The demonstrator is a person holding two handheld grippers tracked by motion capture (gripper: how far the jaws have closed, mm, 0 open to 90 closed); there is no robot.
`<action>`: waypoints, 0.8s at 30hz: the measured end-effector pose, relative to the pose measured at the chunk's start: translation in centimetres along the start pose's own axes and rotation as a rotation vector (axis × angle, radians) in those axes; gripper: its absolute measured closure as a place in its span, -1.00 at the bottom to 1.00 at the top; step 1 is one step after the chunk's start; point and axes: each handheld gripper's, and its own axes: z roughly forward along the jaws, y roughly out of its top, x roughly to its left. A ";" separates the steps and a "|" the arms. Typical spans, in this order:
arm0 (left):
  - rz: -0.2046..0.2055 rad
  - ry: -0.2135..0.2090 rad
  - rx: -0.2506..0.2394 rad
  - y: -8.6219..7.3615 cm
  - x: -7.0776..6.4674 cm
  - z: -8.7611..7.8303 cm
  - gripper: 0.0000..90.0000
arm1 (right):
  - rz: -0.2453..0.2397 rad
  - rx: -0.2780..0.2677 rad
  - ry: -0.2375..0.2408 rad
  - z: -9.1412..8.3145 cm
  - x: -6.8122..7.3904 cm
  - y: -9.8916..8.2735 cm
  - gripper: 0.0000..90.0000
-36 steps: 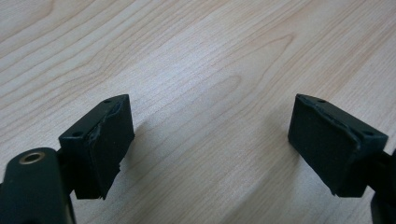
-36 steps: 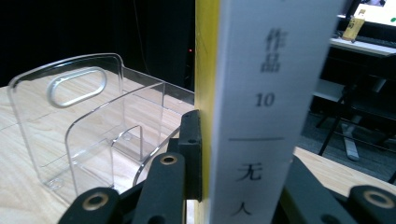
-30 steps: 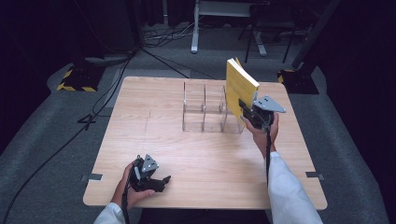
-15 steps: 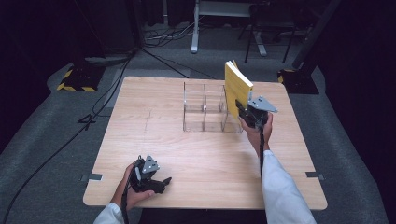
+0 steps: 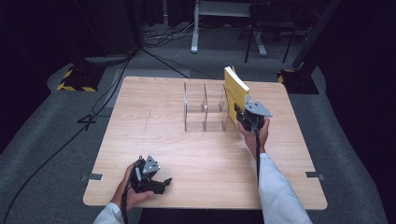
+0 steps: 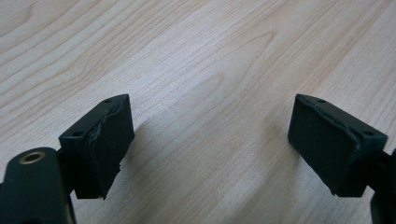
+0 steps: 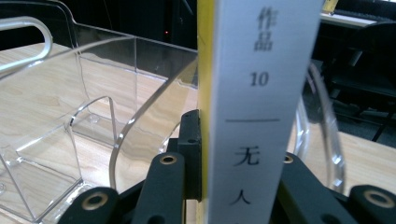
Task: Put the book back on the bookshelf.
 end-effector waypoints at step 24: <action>0.003 0.004 0.003 0.0 -0.1 -0.1 -0.66 | 0.044 0.020 -0.006 -1.3 -0.5 -2.7 0.52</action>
